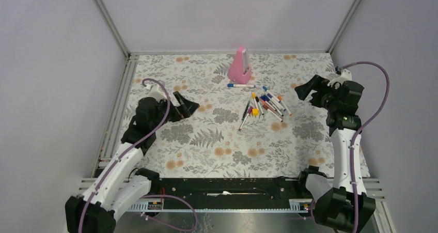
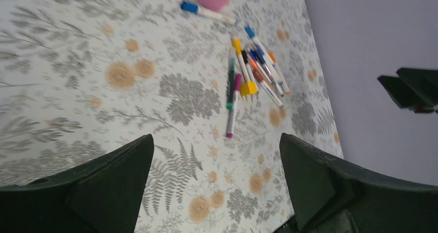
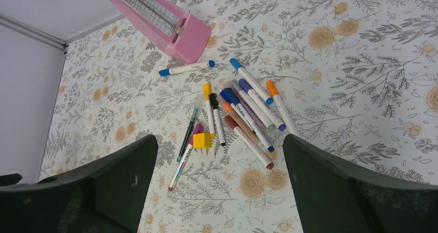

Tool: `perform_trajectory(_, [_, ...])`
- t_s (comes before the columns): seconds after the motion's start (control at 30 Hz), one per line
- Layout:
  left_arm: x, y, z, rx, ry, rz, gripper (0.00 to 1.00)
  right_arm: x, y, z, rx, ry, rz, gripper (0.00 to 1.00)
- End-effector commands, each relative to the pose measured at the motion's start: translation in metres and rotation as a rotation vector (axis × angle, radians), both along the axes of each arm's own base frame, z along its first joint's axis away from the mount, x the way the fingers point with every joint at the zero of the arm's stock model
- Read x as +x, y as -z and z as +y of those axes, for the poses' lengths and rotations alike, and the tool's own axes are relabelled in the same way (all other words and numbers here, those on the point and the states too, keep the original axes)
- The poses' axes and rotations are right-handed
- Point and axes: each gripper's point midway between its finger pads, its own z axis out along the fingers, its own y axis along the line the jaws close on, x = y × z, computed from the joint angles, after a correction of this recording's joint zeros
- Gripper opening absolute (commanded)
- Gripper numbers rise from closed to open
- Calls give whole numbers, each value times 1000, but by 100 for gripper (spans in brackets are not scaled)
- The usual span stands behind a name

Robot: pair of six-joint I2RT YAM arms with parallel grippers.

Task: Open the pen caps
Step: Pick up the pen from the center of the board.

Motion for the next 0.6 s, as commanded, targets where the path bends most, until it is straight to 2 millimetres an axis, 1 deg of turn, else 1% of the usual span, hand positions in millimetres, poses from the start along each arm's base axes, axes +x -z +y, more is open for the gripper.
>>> perform_trajectory(0.0, [0,-10,-51,-44,157,-26,99,3,-6,1,-24,-29,-57,98])
perform_trajectory(0.03, [-4,-8,-65,-12,176,-25,99,1,-4,5,-37,-61,-65,98])
perform_trajectory(0.1, [-6,-1,-86,55,202,-14,99,-4,0,16,-67,-159,-94,98])
perform_trajectory(0.13, [-6,5,-94,88,207,-3,99,-8,1,24,-87,-233,-120,98])
perform_trajectory(0.17, [-5,10,-103,118,218,6,99,-15,2,38,-95,-338,-154,98])
perform_trajectory(0.23, [-5,20,-118,181,235,20,99,-23,5,49,-141,-459,-208,98])
perform_trajectory(0.3, [-1,29,-130,246,221,19,99,-27,13,50,-167,-491,-207,98])
perform_trajectory(0.43, [4,51,-164,339,248,41,99,-35,31,52,-208,-553,-175,98])
perform_trajectory(0.47, [6,53,-172,350,254,40,99,-37,34,54,-214,-573,-177,98])
perform_trajectory(0.57, [14,71,-194,406,278,55,99,-41,37,57,-222,-603,-183,98])
